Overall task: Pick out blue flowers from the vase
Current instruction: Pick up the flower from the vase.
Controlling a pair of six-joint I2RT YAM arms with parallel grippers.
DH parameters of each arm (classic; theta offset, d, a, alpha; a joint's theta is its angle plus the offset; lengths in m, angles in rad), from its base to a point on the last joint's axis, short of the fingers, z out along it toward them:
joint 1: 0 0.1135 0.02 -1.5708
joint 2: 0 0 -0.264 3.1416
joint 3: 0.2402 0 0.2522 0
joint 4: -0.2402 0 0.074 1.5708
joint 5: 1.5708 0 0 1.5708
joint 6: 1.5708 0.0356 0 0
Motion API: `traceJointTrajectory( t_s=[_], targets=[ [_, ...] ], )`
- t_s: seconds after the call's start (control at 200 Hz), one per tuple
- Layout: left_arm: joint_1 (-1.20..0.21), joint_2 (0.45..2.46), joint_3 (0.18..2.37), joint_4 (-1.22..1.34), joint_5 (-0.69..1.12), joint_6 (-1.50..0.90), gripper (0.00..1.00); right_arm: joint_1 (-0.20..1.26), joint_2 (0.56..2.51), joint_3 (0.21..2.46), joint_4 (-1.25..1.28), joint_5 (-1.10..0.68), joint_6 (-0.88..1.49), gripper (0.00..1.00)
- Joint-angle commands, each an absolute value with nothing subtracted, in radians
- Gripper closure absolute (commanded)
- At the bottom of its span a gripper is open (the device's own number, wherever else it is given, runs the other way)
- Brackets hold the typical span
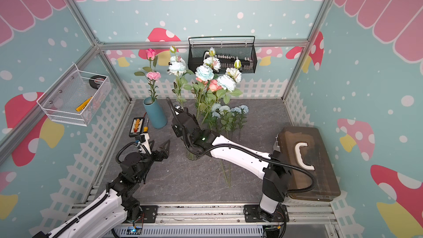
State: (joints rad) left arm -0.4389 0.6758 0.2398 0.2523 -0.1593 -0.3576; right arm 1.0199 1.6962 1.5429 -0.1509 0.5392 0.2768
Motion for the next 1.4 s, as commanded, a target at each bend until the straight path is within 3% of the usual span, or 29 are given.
traceJointTrajectory(
  t_s=[0.0,0.34,0.755,1.396],
  targets=[
    [-0.431,0.663,0.225,0.274,-0.146,-0.376,0.03,0.978,1.727,1.580,-0.181,0.507,0.320,0.69],
    [-0.430,0.665,0.227,0.273,-0.143,-0.377,0.03,0.929,1.791,1.647,-0.240,0.366,0.342,0.71],
    [-0.427,0.672,0.226,0.278,-0.141,-0.380,0.03,0.920,1.810,1.646,-0.223,0.262,0.333,1.00],
    [-0.425,0.678,0.227,0.282,-0.137,-0.381,0.03,0.979,1.646,1.561,-0.157,0.147,0.224,1.00]
  ],
)
